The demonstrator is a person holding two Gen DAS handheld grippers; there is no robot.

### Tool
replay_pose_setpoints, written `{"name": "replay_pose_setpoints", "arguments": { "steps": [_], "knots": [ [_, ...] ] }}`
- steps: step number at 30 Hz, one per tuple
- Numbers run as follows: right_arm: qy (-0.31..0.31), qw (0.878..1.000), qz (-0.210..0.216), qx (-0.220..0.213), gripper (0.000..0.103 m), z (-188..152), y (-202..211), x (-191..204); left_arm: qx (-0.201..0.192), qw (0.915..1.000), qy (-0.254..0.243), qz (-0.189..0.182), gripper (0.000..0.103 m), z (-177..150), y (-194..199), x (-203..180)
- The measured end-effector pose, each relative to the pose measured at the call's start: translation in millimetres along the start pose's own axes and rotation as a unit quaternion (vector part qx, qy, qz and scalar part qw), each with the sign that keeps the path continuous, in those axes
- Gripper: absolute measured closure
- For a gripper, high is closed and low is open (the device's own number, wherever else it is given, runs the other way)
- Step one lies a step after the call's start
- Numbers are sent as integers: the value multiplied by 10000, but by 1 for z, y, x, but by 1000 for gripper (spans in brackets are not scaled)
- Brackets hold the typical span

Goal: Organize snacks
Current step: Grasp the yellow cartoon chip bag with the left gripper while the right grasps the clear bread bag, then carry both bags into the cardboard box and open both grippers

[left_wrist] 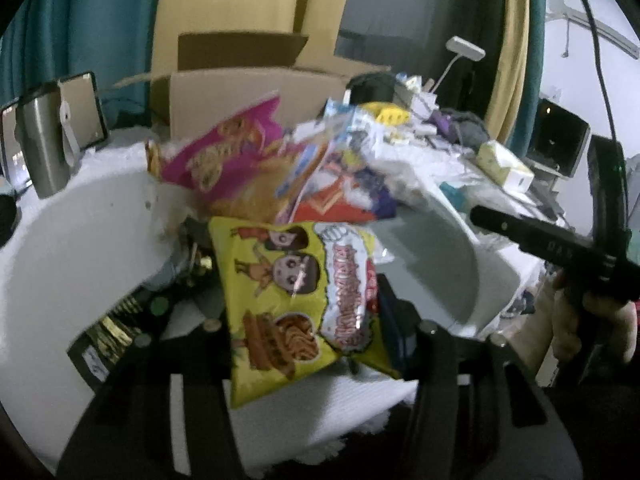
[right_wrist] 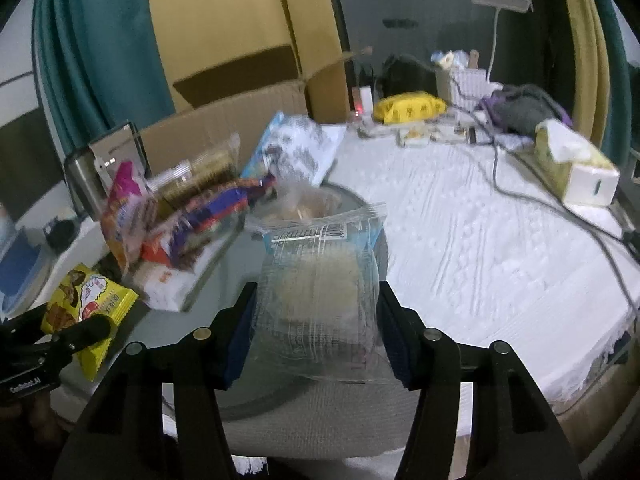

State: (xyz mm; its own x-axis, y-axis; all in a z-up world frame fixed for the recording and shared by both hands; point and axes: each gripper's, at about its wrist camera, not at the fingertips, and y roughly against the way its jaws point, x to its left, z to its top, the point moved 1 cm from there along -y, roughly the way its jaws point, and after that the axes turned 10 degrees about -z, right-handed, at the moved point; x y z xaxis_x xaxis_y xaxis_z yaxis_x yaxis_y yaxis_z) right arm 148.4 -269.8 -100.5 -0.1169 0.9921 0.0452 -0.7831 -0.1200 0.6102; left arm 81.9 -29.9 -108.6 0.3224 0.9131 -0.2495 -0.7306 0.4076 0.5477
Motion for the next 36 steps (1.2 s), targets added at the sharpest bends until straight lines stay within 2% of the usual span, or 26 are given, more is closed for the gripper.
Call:
{"name": "replay_pose_setpoints", "arguments": {
  "steps": [6,12,25,36],
  "knots": [
    [14,9996,140,-241,43,16,13,1,-277,9996,-55,5,50,21,15,-3],
    [164,9985,285,-445,43,38,17,9,-450,9990,-41,6,50,43,15,3],
    [329,9948,570,-777,43,103,-3,32,-976,9949,-147,180,50,119,14,37],
    [420,9925,647,-951,43,162,-30,46,-1056,9938,-107,316,50,181,-5,76]
  ]
}}
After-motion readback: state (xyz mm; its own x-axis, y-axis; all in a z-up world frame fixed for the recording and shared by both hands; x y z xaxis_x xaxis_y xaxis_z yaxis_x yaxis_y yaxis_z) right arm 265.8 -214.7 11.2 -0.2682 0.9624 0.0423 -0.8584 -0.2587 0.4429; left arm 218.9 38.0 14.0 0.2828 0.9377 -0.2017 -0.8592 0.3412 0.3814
